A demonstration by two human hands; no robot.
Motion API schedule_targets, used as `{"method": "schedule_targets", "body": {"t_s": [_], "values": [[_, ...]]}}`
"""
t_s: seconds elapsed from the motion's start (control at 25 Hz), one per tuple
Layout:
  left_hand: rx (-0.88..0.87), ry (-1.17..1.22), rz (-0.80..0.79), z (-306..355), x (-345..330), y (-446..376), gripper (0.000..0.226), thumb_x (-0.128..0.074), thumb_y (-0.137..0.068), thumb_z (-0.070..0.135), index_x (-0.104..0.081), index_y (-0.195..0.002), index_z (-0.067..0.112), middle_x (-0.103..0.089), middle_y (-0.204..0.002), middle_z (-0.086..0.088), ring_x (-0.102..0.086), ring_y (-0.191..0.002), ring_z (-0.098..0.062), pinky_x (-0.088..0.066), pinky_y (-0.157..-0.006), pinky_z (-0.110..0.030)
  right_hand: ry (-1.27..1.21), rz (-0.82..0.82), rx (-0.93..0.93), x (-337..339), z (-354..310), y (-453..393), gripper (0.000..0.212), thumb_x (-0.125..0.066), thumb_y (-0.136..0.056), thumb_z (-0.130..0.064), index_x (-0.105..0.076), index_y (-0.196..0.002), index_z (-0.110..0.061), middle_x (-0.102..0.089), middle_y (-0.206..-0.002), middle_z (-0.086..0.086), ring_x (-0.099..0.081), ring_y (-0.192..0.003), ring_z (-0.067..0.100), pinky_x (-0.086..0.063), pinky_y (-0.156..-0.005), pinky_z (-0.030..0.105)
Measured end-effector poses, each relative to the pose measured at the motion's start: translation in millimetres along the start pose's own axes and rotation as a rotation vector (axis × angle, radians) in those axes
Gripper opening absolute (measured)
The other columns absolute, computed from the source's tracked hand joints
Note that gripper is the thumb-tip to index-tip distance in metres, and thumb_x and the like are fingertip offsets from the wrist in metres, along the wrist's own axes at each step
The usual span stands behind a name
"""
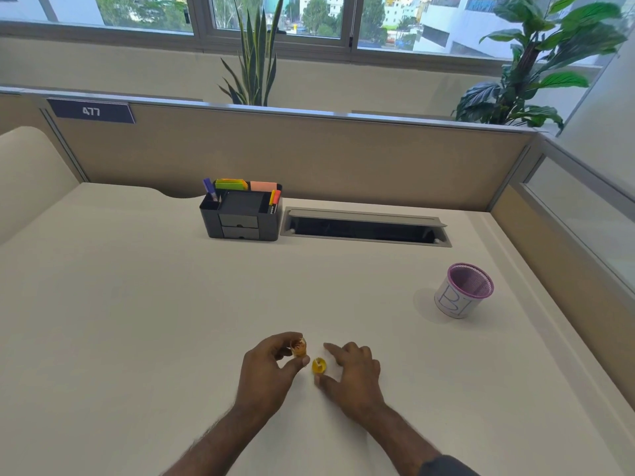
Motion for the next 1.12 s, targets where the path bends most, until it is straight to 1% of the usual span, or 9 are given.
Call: {"method": "schedule_targets", "body": {"t_s": [0.16, 0.28, 0.4, 0.56, 0.68, 0.76, 0.92, 1.0, 1.12], "values": [[0.016, 0.031, -0.040, 10, -5, -5, 0.036, -0.084, -0.071, 0.009, -0.073, -0.093, 0.036, -0.077, -0.086, 0.016, -0.072, -0.077, -0.008, -0.059, -0.077, -0.028, -0.226, -0.015, 0.119, 21, -9, 4, 0.055, -0.066, -0.082, -0.030, -0.050, -0.133, -0.038, -0.055, -0.115, -0.015, -0.045, -0.115, 0.009, -0.038, -0.093, 0.028], [0.012, 0.083, -0.080, 26, -15, -12, 0.031, -0.085, -0.070, 0.008, -0.076, -0.094, 0.026, -0.079, -0.086, 0.008, -0.074, -0.074, -0.015, -0.061, -0.076, -0.035, -0.453, -0.026, 0.149, 42, -16, 9, 0.046, -0.071, -0.079, -0.025, -0.060, -0.122, -0.039, -0.066, -0.111, -0.017, -0.055, -0.107, 0.005, -0.045, -0.082, 0.021], [-0.015, 0.140, -0.120, 48, -28, -17, 0.029, -0.085, -0.070, 0.008, -0.077, -0.091, 0.025, -0.079, -0.085, 0.005, -0.074, -0.071, -0.020, -0.062, -0.073, -0.038, -0.575, 0.085, 0.148, 65, -18, 12, 0.027, -0.074, -0.081, -0.023, -0.070, -0.106, -0.031, -0.074, -0.098, -0.012, -0.065, -0.093, 0.010, -0.052, -0.071, 0.027], [-0.070, 0.167, -0.203, 70, -52, -22, 0.033, -0.088, -0.069, 0.014, -0.076, -0.098, 0.025, -0.079, -0.088, 0.005, -0.074, -0.078, -0.018, -0.061, -0.077, -0.034, -0.642, 0.193, 0.131, 94, -5, 13, 0.016, -0.072, -0.085, -0.017, -0.073, -0.099, -0.024, -0.076, -0.092, -0.011, -0.068, -0.086, 0.008, -0.048, -0.062, 0.018], [-0.170, 0.015, -0.199, 75, -71, -32, 0.054, -0.087, -0.068, 0.034, -0.068, -0.117, 0.028, -0.074, -0.104, 0.011, -0.068, -0.095, -0.008, -0.054, -0.085, -0.022, -0.610, 0.282, 0.088, 117, 16, 10, 0.019, -0.074, -0.084, -0.017, -0.071, -0.102, -0.019, -0.075, -0.090, -0.007, -0.067, -0.085, 0.005, -0.048, -0.062, 0.015], [-0.225, -0.096, -0.152, 74, -85, -43, 0.055, -0.080, -0.076, 0.040, -0.062, -0.126, 0.026, -0.070, -0.118, 0.009, -0.062, -0.110, -0.009, -0.048, -0.094, -0.024, -0.603, 0.347, 0.053, 133, 32, 5, 0.019, -0.074, -0.083, -0.013, -0.070, -0.101, -0.018, -0.074, -0.090, -0.006, -0.066, -0.083, 0.003, -0.047, -0.062, 0.012], [-0.253, -0.388, -0.142, 66, -127, -60, 0.056, -0.050, -0.094, 0.051, -0.047, -0.142, 0.023, -0.052, -0.149, 0.000, -0.045, -0.139, -0.020, -0.037, -0.116, -0.040, -0.579, 0.478, 0.021, 166, 64, -4, 0.027, -0.074, -0.083, -0.010, -0.064, -0.102, -0.026, -0.068, -0.089, -0.014, -0.063, -0.083, -0.006, -0.049, -0.065, 0.009], [-0.274, -0.528, -0.192, 59, -154, -60, 0.067, -0.036, -0.096, 0.058, -0.033, -0.151, 0.020, -0.035, -0.160, -0.001, -0.026, -0.150, -0.021, -0.023, -0.123, -0.039, -0.567, 0.538, -0.002, 182, 83, -9, 0.026, -0.073, -0.084, -0.011, -0.066, -0.108, -0.021, -0.069, -0.092, -0.007, -0.065, -0.084, 0.001, -0.051, -0.067, 0.008], [-0.317, -0.685, -0.285, 41, -187, -58, 0.089, -0.008, -0.086, 0.072, -0.014, -0.156, 0.017, -0.011, -0.167, 0.001, -0.002, -0.155, -0.017, -0.003, -0.125, -0.035, -0.528, 0.620, -0.041, 208, 115, -15, 0.033, -0.071, -0.086, -0.012, -0.067, -0.119, -0.011, -0.070, -0.100, 0.002, -0.065, -0.087, 0.009, -0.052, -0.070, 0.010]]}}
Point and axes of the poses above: each hand's wrist, its own y-axis away from the middle knuckle, its own x-axis out of the back of the hand, z = x × y, the point moved 3 cm from there along -y, towards the middle knuckle
